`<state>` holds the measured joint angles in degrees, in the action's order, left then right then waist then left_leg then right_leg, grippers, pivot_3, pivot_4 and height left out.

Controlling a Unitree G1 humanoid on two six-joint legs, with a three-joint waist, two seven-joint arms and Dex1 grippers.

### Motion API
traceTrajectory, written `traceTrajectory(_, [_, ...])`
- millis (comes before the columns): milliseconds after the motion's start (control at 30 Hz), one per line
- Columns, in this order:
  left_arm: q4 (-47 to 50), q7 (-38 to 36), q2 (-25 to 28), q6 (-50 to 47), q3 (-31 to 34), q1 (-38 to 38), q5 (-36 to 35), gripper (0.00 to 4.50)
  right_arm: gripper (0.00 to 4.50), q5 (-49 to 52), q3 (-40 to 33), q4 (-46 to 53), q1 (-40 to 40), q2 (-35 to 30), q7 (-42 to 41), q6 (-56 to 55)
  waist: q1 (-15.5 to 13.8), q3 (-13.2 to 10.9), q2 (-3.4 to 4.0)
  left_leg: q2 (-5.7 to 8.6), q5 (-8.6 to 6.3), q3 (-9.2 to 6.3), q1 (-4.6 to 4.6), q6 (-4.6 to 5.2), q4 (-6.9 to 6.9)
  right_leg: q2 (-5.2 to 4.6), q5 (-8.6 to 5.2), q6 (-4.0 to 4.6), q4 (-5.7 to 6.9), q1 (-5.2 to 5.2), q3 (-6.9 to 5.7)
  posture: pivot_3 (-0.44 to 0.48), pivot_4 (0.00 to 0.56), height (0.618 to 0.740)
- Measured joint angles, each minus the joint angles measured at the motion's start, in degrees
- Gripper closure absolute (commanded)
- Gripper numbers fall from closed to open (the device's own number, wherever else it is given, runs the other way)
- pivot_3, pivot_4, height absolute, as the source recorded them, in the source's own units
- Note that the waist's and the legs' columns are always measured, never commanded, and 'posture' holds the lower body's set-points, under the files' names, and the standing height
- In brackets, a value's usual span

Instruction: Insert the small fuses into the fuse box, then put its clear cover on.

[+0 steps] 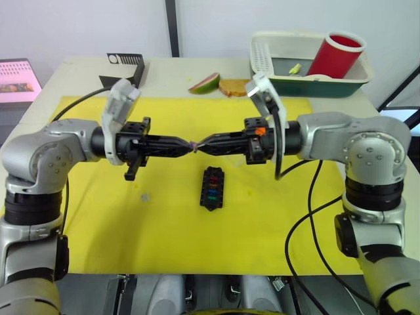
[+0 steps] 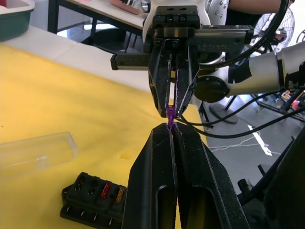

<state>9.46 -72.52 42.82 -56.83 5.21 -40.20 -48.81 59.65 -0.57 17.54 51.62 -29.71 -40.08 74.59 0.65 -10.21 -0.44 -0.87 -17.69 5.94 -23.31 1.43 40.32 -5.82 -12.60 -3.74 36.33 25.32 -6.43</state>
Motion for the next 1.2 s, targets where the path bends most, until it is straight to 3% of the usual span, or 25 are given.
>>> traceTrajectory(200, [0.2, 0.03, 0.73, 0.3, -0.55, 0.05, 0.23, 4.5, 4.46, -0.05, 0.37, 0.0, 0.0, -0.02, 0.12, 0.02, 0.03, 0.0, 0.0, 0.0, 0.0, 0.0, 0.0, 0.0, 0.0, 0.0, 0.0, 0.0, 0.0, 0.0, 0.0, 0.0, 0.15, 0.74])
traceTrajectory(300, [0.69, 0.01, 2.16, 1.37, -2.33, 0.21, 1.56, 3.53, 4.5, -0.6, 1.53, 0.14, 0.05, -0.29, -0.23, -0.37, 0.01, 0.0, 0.0, 0.0, 0.0, 0.0, 0.0, 0.0, -0.01, 0.0, 0.0, 0.0, 0.0, 0.0, 0.0, 0.0, 0.15, 0.74])
traceTrajectory(400, [0.81, -0.71, 3.97, 3.64, -4.9, 1.71, 4.22, 1.98, 4.5, -2.63, 3.97, 1.25, 0.53, -2.55, -2.63, -2.55, 0.0, -0.01, 0.02, 0.0, 0.0, 0.01, -0.01, 0.0, -0.02, 0.01, 0.0, 0.0, -0.02, 0.02, 0.0, 0.0, 0.15, 0.74])
traceTrajectory(500, [0.69, -2.68, 7.36, 9.42, -8.02, 3.05, 9.88, 0.35, 4.5, -9.13, 9.15, 2.58, 0.61, -9.2, -7.7, -8.14, -0.04, -0.01, 0.02, 0.01, -0.01, 0.02, -0.03, 0.02, -0.03, 0.01, 0.0, 0.0, -0.09, 0.02, -0.01, 0.0, 0.15, 0.74])
traceTrajectory(533, [0.7, -3.23, 8.0, 11.84, -9.06, 3.47, 11.87, 0.02, 4.5, -11.87, 11.4, 2.9, 0.48, -11.29, -9.84, -10.96, -0.06, -0.01, 0.01, 0.02, -0.01, 0.01, -0.01, 0.02, -0.05, 0.02, 0.0, 0.0, -0.1, 0.0, 0.0, 0.0, 0.15, 0.74])
traceTrajectory(633, [-0.02, -4.1, 7.48, 18.85, -12.8, 5.1, 17.36, 0.02, 4.5, -21.14, 18.18, 3.12, -1.59, -15.62, -16.4, -21.07, -0.06, -0.01, 0.01, 0.02, -0.02, 0.02, -0.01, 0.02, -0.06, 0.02, -0.01, -0.01, -0.11, 0.0, 0.0, 0.0, 0.15, 0.74])
traceTrajectory(767, [-3.89, -3.68, 4.38, 26.7, -16.81, 6.44, 23.84, 0.02, 4.5, -29.24, 23.56, 0.24, -3.52, -15.28, -20.37, -29.57, -0.03, -0.02, 0.0, -0.01, -0.01, 0.04, -0.04, 0.01, -0.06, 0.05, 0.0, -0.01, -0.1, 0.05, -0.01, 0.0, 0.15, 0.74])
traceTrajectory(933, [-9.47, -3.47, 0.29, 37.36, -18.41, 6.48, 29.65, 0.02, 4.5, -37.18, 26.38, -4.6, -4.44, -12.93, -21.36, -36.64, -0.07, -0.02, 0.0, -0.02, -0.01, 0.06, -0.04, 0.01, -0.05, 0.05, 0.0, -0.01, -0.11, 0.04, -0.01, 0.0, 0.15, 0.74])
traceTrajectory(1200, [-13.85, -3.73, -3.53, 43.8, -19.22, 6.46, 33.25, 0.02, 4.5, -41.87, 26.7, -8.3, -4.77, -10.49, -22.72, -39.4, -0.08, -0.02, 0.0, -0.02, -0.01, 0.04, -0.04, 0.01, -0.04, 0.04, 0.0, -0.01, -0.1, 0.03, -0.03, 0.0, 0.15, 0.74])
